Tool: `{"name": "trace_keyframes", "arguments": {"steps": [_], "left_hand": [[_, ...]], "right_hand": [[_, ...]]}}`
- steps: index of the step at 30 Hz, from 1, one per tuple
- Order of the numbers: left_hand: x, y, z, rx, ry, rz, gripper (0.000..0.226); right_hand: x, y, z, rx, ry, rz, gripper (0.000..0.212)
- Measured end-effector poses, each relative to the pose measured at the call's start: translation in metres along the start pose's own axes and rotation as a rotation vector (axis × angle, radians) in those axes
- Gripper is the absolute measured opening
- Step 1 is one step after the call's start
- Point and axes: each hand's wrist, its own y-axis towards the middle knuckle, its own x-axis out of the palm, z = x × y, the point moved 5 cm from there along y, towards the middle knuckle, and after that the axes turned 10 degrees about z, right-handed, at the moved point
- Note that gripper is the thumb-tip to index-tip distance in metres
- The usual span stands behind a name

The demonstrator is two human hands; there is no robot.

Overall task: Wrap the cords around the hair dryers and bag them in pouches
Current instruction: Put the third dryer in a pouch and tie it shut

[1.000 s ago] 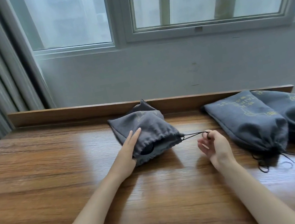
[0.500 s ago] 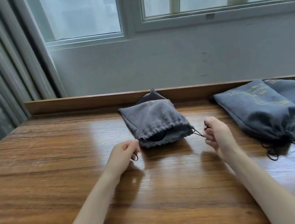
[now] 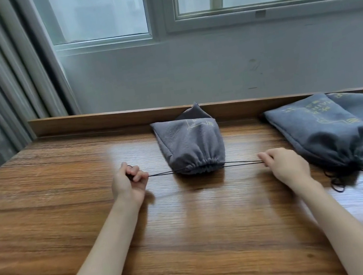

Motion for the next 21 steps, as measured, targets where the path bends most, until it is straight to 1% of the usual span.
{"name": "trace_keyframes", "arguments": {"steps": [2, 3, 4, 5, 6, 8, 9, 10, 11, 12, 13, 14, 15, 16, 18, 19, 21], "left_hand": [[-0.007, 0.008, 0.008, 0.037, 0.003, 0.066, 0.040], [-0.009, 0.009, 0.010, 0.074, 0.045, 0.084, 0.039], [-0.009, 0.007, 0.011, 0.155, 0.154, 0.091, 0.037], [-0.007, 0.004, 0.013, 0.288, 0.349, 0.087, 0.037], [-0.002, -0.002, 0.014, 0.461, 0.612, 0.056, 0.037], [0.013, -0.016, 0.008, 0.768, 1.108, -0.077, 0.032], [0.020, -0.023, 0.002, 0.840, 1.279, -0.134, 0.023], [0.024, -0.029, -0.002, 0.882, 1.443, -0.152, 0.019], [0.027, -0.033, -0.005, 0.964, 1.608, -0.119, 0.032], [0.031, -0.037, -0.009, 1.105, 1.761, -0.088, 0.046], [0.036, -0.044, -0.012, 1.255, 1.833, -0.090, 0.051], [0.043, -0.052, -0.018, 1.395, 1.858, -0.122, 0.045], [0.048, -0.060, -0.023, 1.398, 1.860, -0.188, 0.032], [0.052, -0.062, -0.030, 1.322, 1.835, -0.250, 0.023], [0.053, -0.059, -0.047, 1.078, 1.798, -0.358, 0.021], [0.053, -0.056, -0.052, 1.017, 1.741, -0.365, 0.022], [0.054, -0.049, -0.056, 0.943, 1.601, -0.357, 0.027]], "right_hand": [[-0.001, 0.004, 0.009, 0.060, 0.039, 0.010, 0.040], [-0.001, 0.004, 0.009, 0.076, 0.049, 0.020, 0.040], [0.000, 0.003, 0.008, 0.080, 0.048, 0.031, 0.040], [0.001, 0.002, 0.005, 0.062, 0.040, 0.041, 0.039], [0.004, 0.000, 0.001, 0.021, 0.033, 0.042, 0.036], [0.006, -0.004, -0.008, -0.071, 0.055, 0.053, 0.024], [0.006, -0.006, -0.013, -0.112, 0.079, 0.071, 0.015], [0.004, -0.009, -0.021, -0.165, 0.096, 0.105, 0.011], [0.004, -0.012, -0.030, -0.223, 0.105, 0.141, 0.015], [0.006, -0.015, -0.040, -0.282, 0.121, 0.155, 0.020], [0.008, -0.018, -0.051, -0.322, 0.155, 0.141, 0.024], [0.014, -0.020, -0.062, -0.348, 0.205, 0.090, 0.026], [0.020, -0.023, -0.072, -0.353, 0.259, 0.012, 0.027], [0.027, -0.026, -0.079, -0.343, 0.318, -0.056, 0.025], [0.032, -0.028, -0.087, -0.283, 0.383, -0.098, 0.016], [0.032, -0.027, -0.089, -0.256, 0.375, -0.093, 0.015], [0.030, -0.025, -0.092, -0.249, 0.311, -0.077, 0.022]]}}
